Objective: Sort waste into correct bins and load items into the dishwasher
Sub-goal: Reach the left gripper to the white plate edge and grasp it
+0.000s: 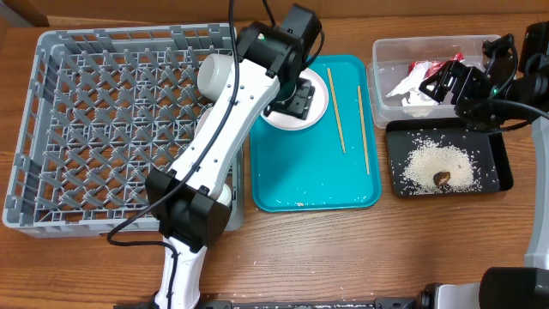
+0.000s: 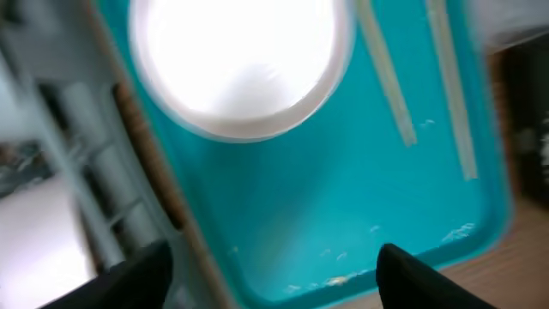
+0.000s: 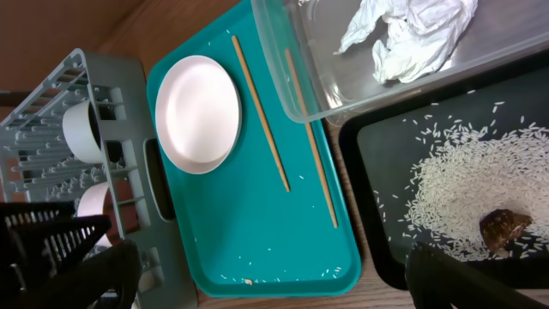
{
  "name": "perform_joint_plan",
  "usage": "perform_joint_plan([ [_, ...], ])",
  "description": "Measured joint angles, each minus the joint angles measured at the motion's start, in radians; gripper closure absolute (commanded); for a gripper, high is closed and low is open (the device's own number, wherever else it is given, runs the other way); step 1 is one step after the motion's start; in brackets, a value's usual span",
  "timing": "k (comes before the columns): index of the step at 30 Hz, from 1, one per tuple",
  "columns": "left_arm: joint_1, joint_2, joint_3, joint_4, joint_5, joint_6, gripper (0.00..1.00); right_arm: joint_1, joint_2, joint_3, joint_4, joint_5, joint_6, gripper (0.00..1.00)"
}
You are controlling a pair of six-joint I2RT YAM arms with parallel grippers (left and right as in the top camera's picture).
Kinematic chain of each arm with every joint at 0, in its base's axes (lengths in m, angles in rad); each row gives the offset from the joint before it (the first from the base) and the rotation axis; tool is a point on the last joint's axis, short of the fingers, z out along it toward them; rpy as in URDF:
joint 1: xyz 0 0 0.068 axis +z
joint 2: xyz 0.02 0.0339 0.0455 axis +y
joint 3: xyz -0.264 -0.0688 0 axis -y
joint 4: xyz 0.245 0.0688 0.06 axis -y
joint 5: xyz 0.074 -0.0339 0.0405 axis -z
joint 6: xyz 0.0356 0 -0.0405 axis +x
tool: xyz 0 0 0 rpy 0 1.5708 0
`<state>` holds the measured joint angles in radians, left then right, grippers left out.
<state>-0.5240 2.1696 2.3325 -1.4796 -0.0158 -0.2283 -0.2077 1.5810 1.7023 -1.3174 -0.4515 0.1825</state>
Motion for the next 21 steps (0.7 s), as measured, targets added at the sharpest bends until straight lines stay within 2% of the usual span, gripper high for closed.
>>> perform_joint_plan([
  [6,0.0,0.0,0.006,0.191,0.199,-0.04,0.0,0.0,0.0,0.0,0.0,0.0,0.0,0.0],
  [13,0.0,0.0,0.006,0.281,0.29,-0.11,0.0,0.0,0.0,-0.001,0.0,0.0,0.0,0.0],
  [19,-0.011,0.0,0.006,0.295,0.272,-0.201,0.0,0.0,0.0,-0.001,0.0,0.0,0.0,0.0],
  [21,-0.029,0.0,0.001,0.297,0.208,-0.291,0.11,0.0,0.0,-0.001,0.0,0.0,0.0,0.0],
])
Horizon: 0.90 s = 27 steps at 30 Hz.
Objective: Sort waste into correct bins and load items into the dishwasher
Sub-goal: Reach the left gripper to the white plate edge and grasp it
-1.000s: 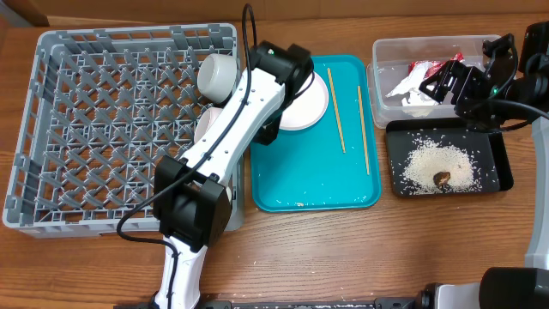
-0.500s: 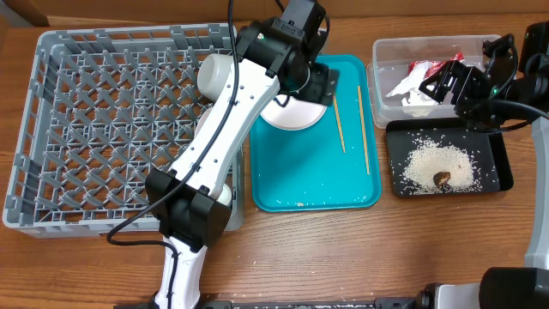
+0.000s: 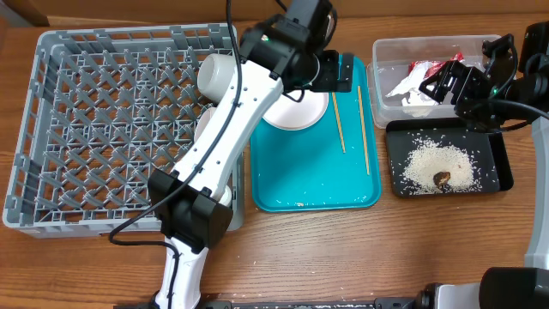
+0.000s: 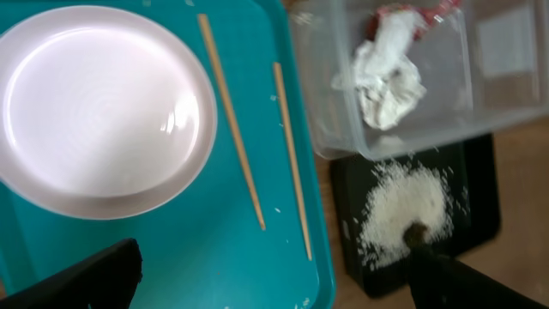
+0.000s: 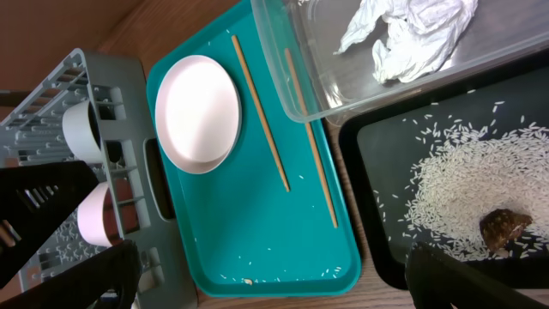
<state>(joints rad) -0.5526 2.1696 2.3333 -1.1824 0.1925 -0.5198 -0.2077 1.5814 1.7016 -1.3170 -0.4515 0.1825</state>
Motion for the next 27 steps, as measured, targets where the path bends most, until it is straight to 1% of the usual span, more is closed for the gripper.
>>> perform_joint_plan([
  [2,-0.021,0.0,-0.01,0.002,-0.075,-0.084,0.16,0.0,0.0,0.0,0.0,0.0,0.0,0.0],
  [4,-0.045,0.004,-0.021,0.002,-0.152,-0.163,0.19,0.0,0.0,0.0,0.0,0.0,0.0,0.0],
  [7,-0.079,0.02,-0.039,0.002,-0.261,-0.262,0.21,0.0,0.0,0.0,-0.001,0.0,0.0,0.0],
  [9,-0.092,0.039,-0.046,0.002,-0.313,-0.316,0.22,0.0,0.0,0.0,0.0,0.0,0.0,0.0],
  [11,-0.101,0.061,-0.056,-0.003,-0.352,-0.363,0.25,0.0,0.0,0.0,0.0,0.0,0.0,0.0],
  [14,-0.099,0.104,-0.061,-0.025,-0.381,-0.433,0.28,0.0,0.0,0.0,0.0,0.0,0.0,0.0],
  [18,-0.083,0.164,-0.067,-0.054,-0.399,-0.521,0.3,0.0,0.0,0.0,0.0,0.0,0.0,0.0],
  [21,-0.069,0.204,-0.07,-0.06,-0.4,-0.556,0.31,0.0,0.0,0.0,0.0,0.0,0.0,0.0],
  [27,-0.053,0.229,-0.072,-0.067,-0.403,-0.6,0.36,0.0,0.0,0.0,0.0,0.0,0.0,0.0],
])
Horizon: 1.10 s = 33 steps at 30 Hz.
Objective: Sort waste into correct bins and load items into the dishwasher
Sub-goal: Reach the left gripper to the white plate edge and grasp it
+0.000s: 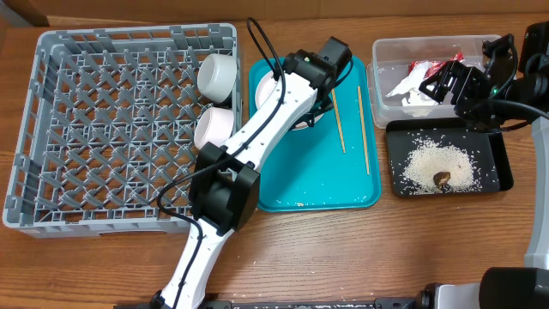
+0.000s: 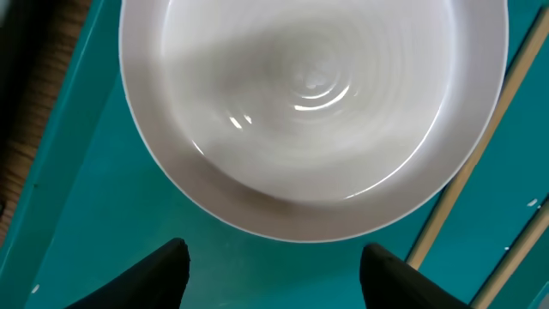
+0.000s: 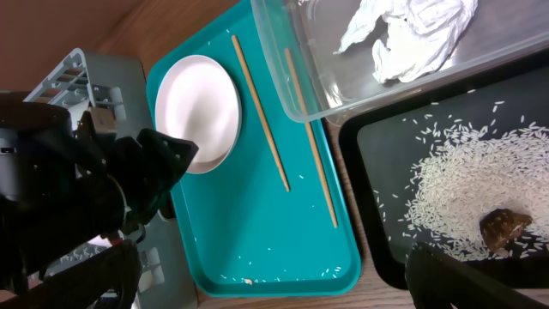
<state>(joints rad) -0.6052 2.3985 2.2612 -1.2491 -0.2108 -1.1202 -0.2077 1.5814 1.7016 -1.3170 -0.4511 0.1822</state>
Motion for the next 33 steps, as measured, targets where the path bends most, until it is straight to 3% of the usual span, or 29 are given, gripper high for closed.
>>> perform_joint_plan([
  [19,0.077,0.0,-0.025,-0.097,-0.011,-0.304,0.4,0.0,0.0,0.0,0.0,0.0,0.0,0.0],
  [33,0.076,0.0,-0.185,0.061,0.017,-0.368,0.48,0.0,0.0,0.0,0.0,0.0,0.001,0.0],
])
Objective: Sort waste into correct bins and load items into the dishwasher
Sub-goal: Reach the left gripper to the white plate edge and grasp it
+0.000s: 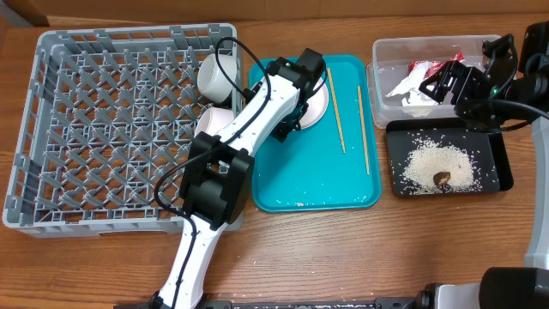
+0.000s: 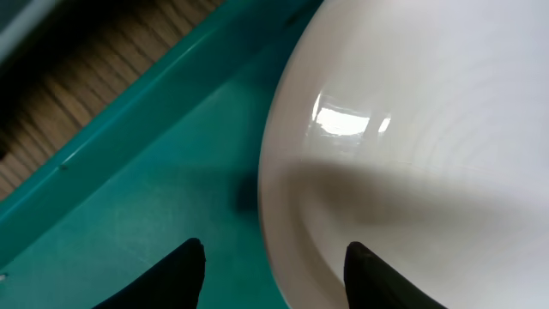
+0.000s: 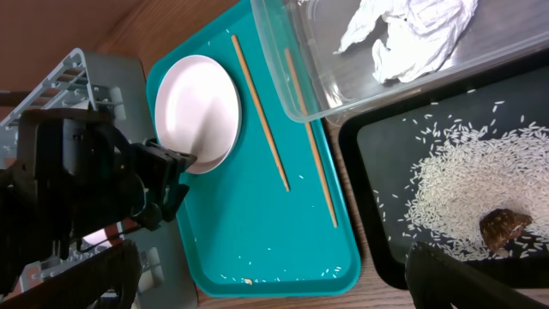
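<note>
A white plate (image 1: 314, 101) lies at the back of the teal tray (image 1: 313, 184), with two wooden chopsticks (image 1: 335, 112) to its right. My left gripper (image 1: 287, 122) is open and low at the plate's left rim. In the left wrist view the plate (image 2: 412, 154) fills the frame, and the left gripper (image 2: 274, 273) has one fingertip over the tray and the other over the plate. My right gripper (image 3: 270, 257) is open and empty, held high by the clear bin (image 1: 426, 51).
The grey dish rack (image 1: 111, 129) stands to the left with two white cups (image 1: 214, 75) on its right side. The clear bin holds crumpled tissue (image 3: 403, 34) and a red wrapper. A black tray (image 1: 489, 172) holds rice and a brown scrap. Rice grains dot the teal tray's front.
My left gripper has come lower and moved to the plate's left edge, so its open fingers now stand either side of the rim. The right arm has not moved.
My left gripper first hung open over the tray near the plate. Then it looked out over the plate, chopsticks and bins from higher up. After that it was close above the plate's middle, and now it straddles the left rim. The plate stayed put.
</note>
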{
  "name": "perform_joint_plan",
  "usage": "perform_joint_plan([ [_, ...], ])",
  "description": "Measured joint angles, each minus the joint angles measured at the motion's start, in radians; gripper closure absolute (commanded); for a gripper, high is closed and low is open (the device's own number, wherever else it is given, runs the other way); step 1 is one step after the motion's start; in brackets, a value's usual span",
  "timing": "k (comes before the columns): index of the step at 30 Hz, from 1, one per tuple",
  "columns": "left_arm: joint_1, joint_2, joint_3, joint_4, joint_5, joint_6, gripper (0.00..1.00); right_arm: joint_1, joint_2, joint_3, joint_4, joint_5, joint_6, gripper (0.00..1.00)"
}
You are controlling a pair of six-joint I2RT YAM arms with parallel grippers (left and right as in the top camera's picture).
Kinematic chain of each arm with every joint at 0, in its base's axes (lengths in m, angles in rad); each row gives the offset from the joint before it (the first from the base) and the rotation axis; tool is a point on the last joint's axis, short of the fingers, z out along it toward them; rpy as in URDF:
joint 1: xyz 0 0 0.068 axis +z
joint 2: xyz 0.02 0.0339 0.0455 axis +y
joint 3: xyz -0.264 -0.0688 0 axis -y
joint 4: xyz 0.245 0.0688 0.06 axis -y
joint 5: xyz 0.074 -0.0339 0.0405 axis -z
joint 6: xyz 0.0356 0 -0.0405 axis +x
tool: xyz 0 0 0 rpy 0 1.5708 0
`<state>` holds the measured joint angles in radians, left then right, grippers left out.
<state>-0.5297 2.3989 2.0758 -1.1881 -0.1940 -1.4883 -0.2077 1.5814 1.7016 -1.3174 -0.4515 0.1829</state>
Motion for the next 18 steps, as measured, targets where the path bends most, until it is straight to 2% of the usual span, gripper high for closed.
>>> perform_joint_plan([
  [4,0.0,0.0,-0.029,0.034,0.004,-0.003,0.48,0.0,0.0,0.0,0.0,0.0,-0.001,0.0],
  [10,0.0,0.0,-0.052,0.039,0.007,-0.005,0.61,0.0,0.0,0.0,0.0,0.0,0.0,0.0],
  [18,0.0,0.0,-0.053,0.037,0.01,0.023,0.92,0.0,0.0,0.0,0.0,0.0,0.0,0.0],
])
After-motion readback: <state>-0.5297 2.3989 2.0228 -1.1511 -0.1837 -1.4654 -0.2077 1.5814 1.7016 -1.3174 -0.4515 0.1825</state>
